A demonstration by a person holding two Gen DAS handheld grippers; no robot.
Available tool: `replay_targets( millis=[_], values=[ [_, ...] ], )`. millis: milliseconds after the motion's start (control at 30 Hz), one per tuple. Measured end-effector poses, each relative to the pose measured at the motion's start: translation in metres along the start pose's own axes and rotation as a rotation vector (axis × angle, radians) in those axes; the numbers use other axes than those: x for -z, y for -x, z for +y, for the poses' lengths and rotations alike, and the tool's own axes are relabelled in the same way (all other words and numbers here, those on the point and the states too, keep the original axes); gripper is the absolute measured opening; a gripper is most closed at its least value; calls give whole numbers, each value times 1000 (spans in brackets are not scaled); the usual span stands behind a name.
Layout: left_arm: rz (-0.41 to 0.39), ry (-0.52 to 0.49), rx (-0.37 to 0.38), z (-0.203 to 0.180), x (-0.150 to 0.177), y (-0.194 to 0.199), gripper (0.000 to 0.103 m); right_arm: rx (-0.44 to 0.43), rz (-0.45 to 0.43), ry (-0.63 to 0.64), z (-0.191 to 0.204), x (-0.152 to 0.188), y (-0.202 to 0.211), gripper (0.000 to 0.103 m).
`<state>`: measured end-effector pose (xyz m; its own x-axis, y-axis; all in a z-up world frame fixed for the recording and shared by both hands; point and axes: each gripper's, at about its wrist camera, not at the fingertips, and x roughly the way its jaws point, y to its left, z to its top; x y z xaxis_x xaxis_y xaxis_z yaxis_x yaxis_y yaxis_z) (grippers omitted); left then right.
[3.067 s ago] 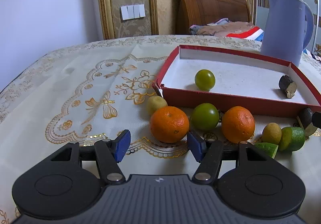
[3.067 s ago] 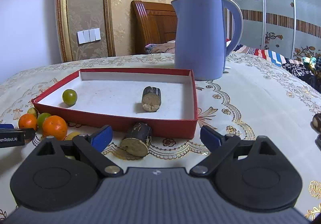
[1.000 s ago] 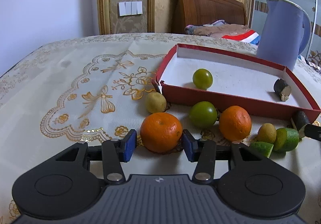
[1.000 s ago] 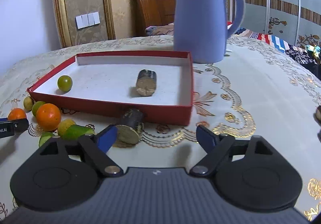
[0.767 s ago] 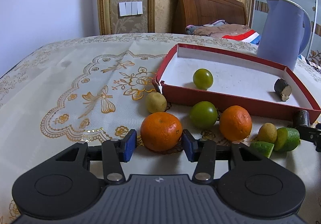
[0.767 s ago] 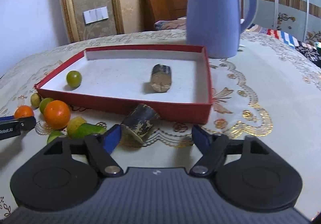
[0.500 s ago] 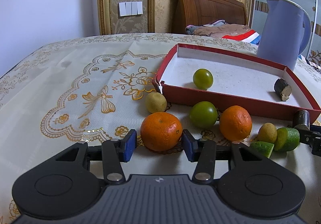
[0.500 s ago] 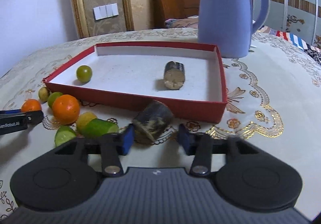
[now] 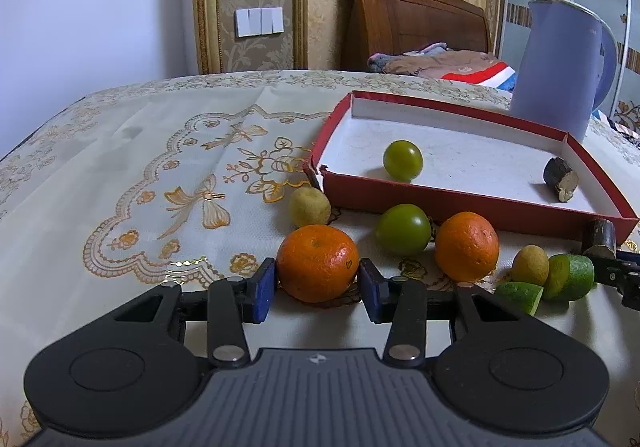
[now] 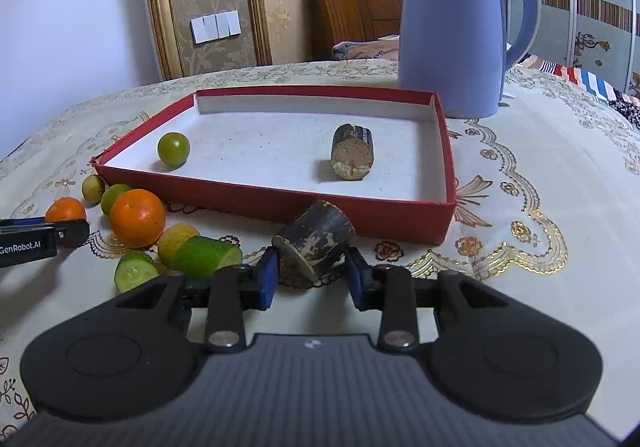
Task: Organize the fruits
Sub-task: 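Close the left gripper on the orange while the right gripper lifts the log chunk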
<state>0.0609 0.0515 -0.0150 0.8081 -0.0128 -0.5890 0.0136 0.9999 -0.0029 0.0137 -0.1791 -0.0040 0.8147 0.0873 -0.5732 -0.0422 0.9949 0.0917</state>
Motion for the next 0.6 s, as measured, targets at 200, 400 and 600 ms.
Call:
replay_targets(
  millis=[200,400,600],
  values=[
    [-39,-3,-35,-1,1,9,43,-6,-10,-9,-2,2,4,28],
    [-84,14,-82,4,-1,16,43,-2,-17,-5,-2,2,6,26],
    [-81,26,-91,8,-2,15,43,-4,-23,-9,-2,3,7,26]
  ],
)
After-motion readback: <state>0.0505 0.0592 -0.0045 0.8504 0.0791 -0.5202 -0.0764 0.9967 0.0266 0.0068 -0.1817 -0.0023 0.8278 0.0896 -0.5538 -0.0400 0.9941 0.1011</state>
